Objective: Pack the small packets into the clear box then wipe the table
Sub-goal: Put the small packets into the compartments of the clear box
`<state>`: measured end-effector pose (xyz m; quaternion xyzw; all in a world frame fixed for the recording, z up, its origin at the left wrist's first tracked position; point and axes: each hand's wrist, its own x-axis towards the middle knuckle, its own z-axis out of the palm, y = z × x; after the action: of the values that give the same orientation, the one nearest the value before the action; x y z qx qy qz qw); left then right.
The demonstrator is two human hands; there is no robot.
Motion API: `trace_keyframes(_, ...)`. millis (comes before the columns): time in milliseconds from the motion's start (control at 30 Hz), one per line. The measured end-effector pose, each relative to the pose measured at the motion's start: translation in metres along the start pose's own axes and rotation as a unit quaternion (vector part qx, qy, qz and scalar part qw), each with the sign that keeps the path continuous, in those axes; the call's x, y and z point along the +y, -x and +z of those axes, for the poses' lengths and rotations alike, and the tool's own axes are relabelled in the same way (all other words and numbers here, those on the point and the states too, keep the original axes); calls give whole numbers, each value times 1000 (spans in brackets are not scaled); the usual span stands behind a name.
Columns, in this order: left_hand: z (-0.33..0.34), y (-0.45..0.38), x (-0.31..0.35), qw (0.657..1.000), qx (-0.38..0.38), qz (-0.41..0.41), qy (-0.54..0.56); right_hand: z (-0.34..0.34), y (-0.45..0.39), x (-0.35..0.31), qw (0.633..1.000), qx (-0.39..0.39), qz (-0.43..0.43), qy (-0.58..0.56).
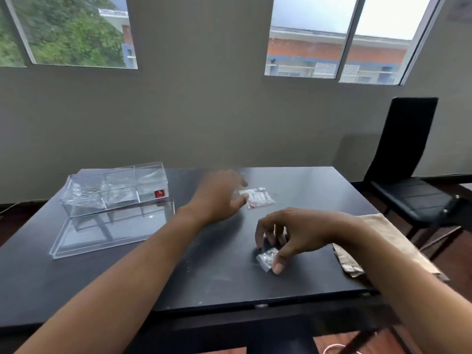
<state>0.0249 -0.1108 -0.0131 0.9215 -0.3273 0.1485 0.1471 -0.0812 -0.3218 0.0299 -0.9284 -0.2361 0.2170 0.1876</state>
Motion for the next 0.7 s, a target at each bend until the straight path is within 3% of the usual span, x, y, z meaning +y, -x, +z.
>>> trace_keyframes(300, 34, -41, 11, 986, -61, -150, 42, 7, -11, 8, 990, 15, 4, -142)
trace_keyframes(467, 29, -43, 7, 970, -85, -182, 140, 12, -17, 12, 973, 94, 1, -210)
trace_keyframes(700, 21, -26, -1, 970, -5, -183, 159, 17, -31, 12, 919, 201, 2, -339)
